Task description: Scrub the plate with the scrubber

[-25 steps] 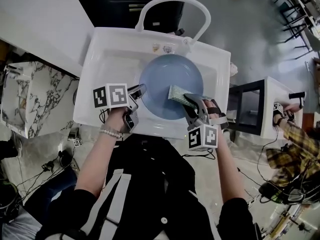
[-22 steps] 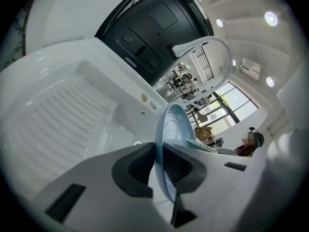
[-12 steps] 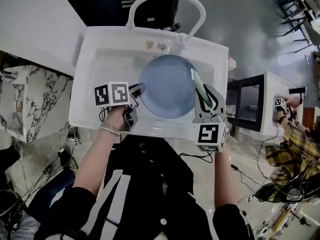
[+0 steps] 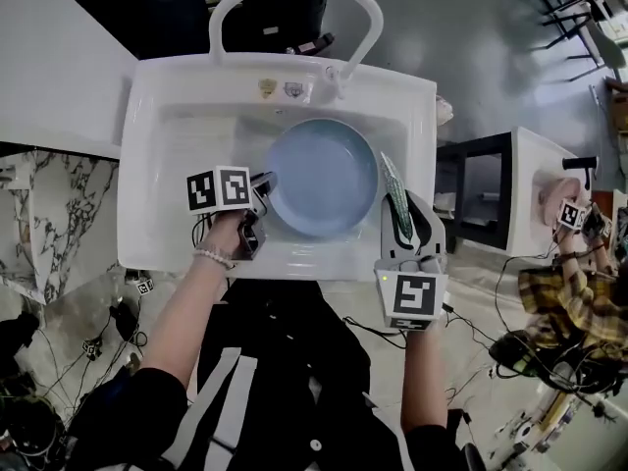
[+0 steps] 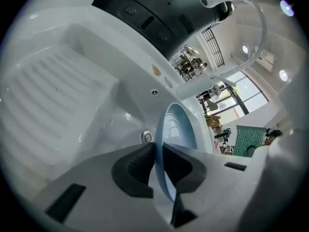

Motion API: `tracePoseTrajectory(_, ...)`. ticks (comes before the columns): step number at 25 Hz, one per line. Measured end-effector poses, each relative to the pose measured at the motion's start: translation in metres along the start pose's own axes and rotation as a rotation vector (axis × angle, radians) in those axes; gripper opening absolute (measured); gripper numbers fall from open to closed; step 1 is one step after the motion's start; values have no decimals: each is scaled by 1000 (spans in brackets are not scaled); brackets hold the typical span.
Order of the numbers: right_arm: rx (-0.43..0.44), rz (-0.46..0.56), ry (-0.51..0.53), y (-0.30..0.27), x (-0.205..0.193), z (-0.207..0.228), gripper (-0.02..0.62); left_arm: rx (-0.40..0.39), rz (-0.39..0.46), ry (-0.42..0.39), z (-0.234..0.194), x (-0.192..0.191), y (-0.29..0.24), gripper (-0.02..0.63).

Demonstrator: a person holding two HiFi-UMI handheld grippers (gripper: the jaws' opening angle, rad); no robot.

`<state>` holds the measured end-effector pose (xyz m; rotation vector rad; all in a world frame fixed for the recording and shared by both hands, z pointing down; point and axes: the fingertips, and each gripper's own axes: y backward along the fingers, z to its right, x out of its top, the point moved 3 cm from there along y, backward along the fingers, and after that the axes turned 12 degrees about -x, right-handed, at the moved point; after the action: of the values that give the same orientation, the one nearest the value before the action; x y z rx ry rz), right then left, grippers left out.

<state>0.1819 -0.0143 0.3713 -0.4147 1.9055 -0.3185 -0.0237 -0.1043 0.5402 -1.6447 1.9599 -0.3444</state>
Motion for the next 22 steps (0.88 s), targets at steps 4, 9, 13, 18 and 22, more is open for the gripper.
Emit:
tracePoseTrajectory(4,-7,-17,-22,4,-9,-2,95,20,-33,3,-14,-2,-20,40)
tracePoseTrajectory(9,-15,-43,-30,7,-18,0,95,50,-53,23,-32,0,-36,40)
tracePoseTrajectory(13,-21,-62,-54,9,-24,0,95,85,-69,22,-42,-3,-44,40)
tracePoseTrajectory(18,-40,-88,-114,6,-31,-2,95,127,-99,4,-54,-8,-52,41)
tracePoseTrajectory(22,-47,-96,-133,4,-33,-1,95,161,-116,-16,-62,-9,-59,34)
